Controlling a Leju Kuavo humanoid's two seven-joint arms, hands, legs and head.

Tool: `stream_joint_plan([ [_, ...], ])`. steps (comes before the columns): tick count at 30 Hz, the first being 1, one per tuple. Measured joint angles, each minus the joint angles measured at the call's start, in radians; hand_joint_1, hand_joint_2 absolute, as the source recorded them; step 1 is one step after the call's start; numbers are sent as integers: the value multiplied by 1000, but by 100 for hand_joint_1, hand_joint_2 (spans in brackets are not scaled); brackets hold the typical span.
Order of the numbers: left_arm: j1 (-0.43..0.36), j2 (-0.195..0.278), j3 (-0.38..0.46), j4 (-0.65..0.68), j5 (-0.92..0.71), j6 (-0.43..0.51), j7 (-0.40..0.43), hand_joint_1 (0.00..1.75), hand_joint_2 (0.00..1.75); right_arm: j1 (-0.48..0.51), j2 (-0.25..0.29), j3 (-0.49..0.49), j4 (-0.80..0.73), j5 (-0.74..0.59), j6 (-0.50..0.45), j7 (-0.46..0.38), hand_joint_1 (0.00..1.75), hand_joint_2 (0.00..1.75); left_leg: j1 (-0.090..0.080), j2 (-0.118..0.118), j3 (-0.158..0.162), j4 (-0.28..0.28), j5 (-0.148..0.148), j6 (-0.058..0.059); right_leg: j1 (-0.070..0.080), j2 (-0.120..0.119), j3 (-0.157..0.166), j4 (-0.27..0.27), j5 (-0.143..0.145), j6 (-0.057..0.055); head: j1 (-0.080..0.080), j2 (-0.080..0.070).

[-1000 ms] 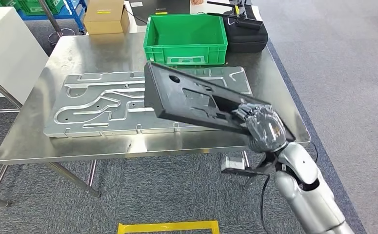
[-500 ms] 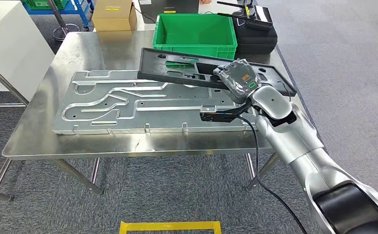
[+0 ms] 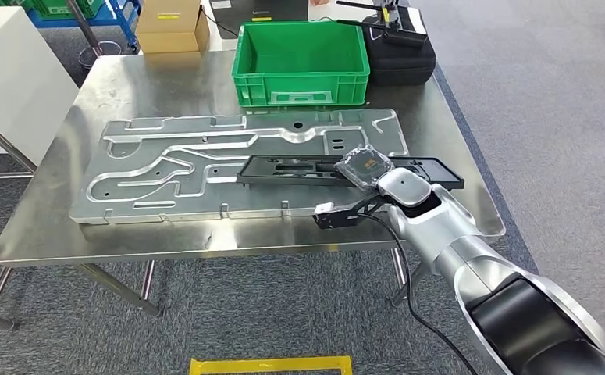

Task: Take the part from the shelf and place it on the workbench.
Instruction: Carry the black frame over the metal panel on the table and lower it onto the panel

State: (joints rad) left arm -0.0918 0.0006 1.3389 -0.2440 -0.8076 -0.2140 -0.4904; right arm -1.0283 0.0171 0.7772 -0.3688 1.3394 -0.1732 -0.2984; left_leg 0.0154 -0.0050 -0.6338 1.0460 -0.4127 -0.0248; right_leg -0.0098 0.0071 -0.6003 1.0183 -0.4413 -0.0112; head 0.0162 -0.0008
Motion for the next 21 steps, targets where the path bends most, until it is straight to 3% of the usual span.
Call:
stream_joint_plan([
  [4,0,1,-5,2,-7,8,-2,0,0,0,13,21,26,30,-40,28,168,175,-2,-2,18,-34,0,22,2,0,2,1,-7,21,0,0],
  [6,0,1,-7,4,-10,11,-6,0,87,-1,17,27,35,37,-59,36,84,87,1,-1,24,-42,3,34,0,-1,-16,47,-37,30,1,0],
  [8,0,1,-12,5,-17,13,-14,0,175,2,18,34,45,39,-71,41,0,0,0,0,25,-44,2,43,-2,-2,-76,168,-96,35,1,0],
  [10,1,1,-18,6,-27,22,-19,0,175,11,18,38,56,39,-77,43,0,0,-2,-1,26,-42,0,47,-3,-2,-133,271,-127,37,1,0],
  [11,1,1,-21,6,-32,29,-18,0,175,15,17,38,61,38,-80,43,0,0,-3,-2,27,-41,-1,47,-3,-2,-139,275,-115,36,1,0],
  [12,1,1,-25,6,-37,36,-17,0,175,17,16,38,64,36,-85,43,0,0,-3,-3,28,-39,-3,47,-3,-2,-125,239,-85,33,1,0],
  [14,0,0,-31,7,-43,51,-15,0,87,15,14,38,68,31,-101,44,0,0,-7,-4,30,-35,-8,42,1,-2,-64,105,-15,23,1,0],
  [16,-1,0,-35,8,-44,64,-16,0,0,12,12,38,70,25,-122,46,0,0,-10,-4,31,-31,-13,34,6,-3,-24,17,14,15,0,0],
  [19,-3,0,-37,11,-42,68,-11,0,0,14,11,32,70,-4,-164,41,0,0,-10,-3,32,-32,-16,20,5,-2,-18,1,15,6,0,0],
  [21,-4,0,-37,12,-41,68,-2,0,0,14,13,16,67,-38,-207,22,0,0,-8,-1,18,4,-42,8,-1,-3,-12,-9,19,-3,-2,0],
])
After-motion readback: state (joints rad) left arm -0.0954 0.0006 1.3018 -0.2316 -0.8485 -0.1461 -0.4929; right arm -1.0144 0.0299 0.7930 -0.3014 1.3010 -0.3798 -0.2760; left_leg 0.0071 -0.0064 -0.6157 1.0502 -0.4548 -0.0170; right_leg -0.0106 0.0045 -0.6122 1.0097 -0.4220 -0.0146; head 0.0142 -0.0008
